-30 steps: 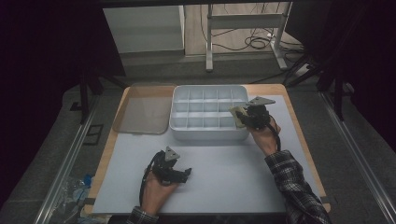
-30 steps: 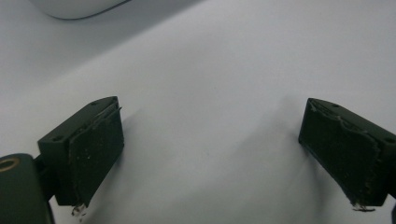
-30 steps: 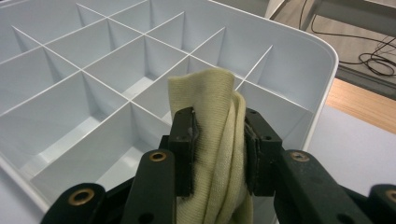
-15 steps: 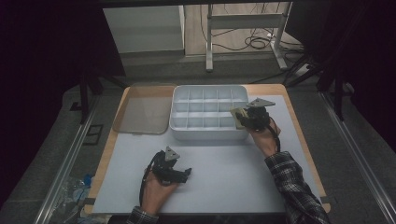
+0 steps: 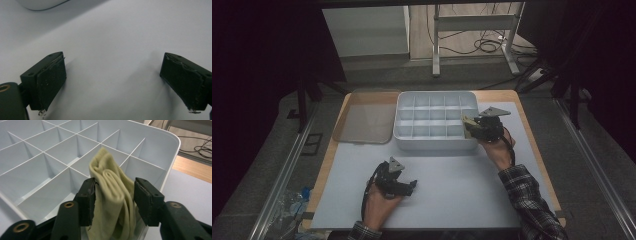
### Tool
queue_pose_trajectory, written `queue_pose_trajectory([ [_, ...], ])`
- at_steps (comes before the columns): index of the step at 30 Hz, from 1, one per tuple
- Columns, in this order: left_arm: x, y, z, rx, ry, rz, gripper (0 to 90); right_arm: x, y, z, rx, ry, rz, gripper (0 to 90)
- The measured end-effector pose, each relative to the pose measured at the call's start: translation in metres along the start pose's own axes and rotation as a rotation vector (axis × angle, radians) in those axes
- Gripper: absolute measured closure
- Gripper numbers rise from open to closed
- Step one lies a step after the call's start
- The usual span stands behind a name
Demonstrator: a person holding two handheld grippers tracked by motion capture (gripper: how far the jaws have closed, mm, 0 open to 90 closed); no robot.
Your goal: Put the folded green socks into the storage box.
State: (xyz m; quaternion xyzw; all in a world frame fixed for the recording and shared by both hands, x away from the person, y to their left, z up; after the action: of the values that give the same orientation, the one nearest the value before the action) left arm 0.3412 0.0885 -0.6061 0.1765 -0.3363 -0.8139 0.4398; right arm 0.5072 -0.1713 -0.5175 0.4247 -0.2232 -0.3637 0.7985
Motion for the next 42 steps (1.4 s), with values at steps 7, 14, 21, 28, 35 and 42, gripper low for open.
queue_pose_trajectory([
  [7, 0.0, 0.0, 0.0, 0.0, 0.0, 0.0, 6.4, -0.002, -0.01, 0.003, -0.025, 0.011, 0.003, 63.1],
  [14, 0.0, 0.0, 0.0, 0.0, 0.0, 0.0, 6.4, -0.003, -0.003, 0.004, -0.007, 0.016, -0.002, 51.3],
  [21, 0.0, 0.0, 0.0, 0.0, 0.0, 0.0, 6.4, -0.006, 0.005, -0.011, -0.054, 0.0, 0.02, 61.8],
  [28, 0.0, 0.0, 0.0, 0.0, 0.0, 0.0, 6.4, -0.009, 0.0, -0.003, -0.076, 0.014, 0.016, 75.7],
  [35, 0.0, 0.0, 0.0, 0.0, 0.0, 0.0, 6.4, -0.009, -0.006, 0.006, -0.075, 0.02, 0.012, 75.3],
  [42, 0.0, 0.0, 0.0, 0.0, 0.0, 0.0, 6.4, -0.01, -0.004, 0.007, -0.071, 0.014, 0.018, 67.1],
])
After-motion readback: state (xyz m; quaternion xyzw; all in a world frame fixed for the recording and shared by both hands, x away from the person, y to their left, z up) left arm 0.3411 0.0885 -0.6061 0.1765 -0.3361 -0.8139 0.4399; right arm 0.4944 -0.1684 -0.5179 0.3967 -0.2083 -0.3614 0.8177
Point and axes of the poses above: each handheld gripper's, and its own axes: z roughly backward along the jaws, y roughly out of its top, x roughly to its right, the point moved 8 cm from there along -z, roughly forward along the jaws, and after that the axes turned 3 degrees about y, right-handed, at the moved point
